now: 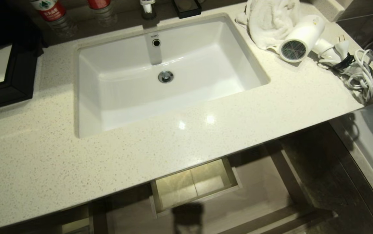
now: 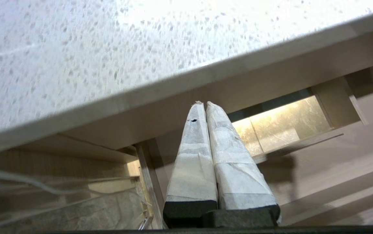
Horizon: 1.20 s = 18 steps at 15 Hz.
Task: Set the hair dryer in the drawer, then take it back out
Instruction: Pick up the hairdryer
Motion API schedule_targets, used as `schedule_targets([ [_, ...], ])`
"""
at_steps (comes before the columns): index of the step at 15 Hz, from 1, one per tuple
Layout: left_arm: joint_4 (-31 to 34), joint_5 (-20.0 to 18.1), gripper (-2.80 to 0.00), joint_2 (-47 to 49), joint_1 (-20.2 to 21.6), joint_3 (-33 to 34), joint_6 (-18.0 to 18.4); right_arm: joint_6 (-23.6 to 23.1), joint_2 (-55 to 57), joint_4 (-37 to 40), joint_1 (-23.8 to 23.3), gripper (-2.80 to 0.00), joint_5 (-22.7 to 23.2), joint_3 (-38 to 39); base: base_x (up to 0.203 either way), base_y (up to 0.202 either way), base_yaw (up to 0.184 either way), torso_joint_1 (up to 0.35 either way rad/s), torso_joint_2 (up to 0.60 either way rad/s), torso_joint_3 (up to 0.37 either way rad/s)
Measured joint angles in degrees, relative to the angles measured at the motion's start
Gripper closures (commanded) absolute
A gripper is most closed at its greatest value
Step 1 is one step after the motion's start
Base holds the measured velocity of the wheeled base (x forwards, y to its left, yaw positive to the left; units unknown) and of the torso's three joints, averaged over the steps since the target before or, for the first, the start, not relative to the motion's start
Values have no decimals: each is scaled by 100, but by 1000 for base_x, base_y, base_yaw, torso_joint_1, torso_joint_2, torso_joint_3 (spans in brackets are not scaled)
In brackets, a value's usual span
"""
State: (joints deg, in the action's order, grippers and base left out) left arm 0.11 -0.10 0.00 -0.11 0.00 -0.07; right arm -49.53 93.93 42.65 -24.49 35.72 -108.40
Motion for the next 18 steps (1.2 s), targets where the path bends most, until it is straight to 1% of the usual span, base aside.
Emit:
schedule_targets([
  [4,-1,0,0,0,0,0,0,-110,-80,9,-3,0,5,52,0,0,0,21,-15,4],
  [6,-1,2,0,0,0,0,0,-63,-118,21,-3,0,70,73,0,0,0,0,0,0],
  [7,0,2,0,0,0,0,0,-58,-134,87,-3,0,219,90,0,0,0,0,0,0],
  [9,-1,0,0,0,0,0,1,-90,-162,216,-23,0,655,115,0,0,0,0,0,0],
  [10,0,0,0,0,0,0,0,-82,-173,242,-28,-280,805,123,0,0,0,0,0,0],
  [14,-1,1,0,0,0,0,0,-243,-190,266,-20,-280,789,143,0,0,0,0,0,0],
  [18,0,2,0,0,0,0,0,-207,-188,371,-12,-280,794,118,0,0,0,0,0,0],
])
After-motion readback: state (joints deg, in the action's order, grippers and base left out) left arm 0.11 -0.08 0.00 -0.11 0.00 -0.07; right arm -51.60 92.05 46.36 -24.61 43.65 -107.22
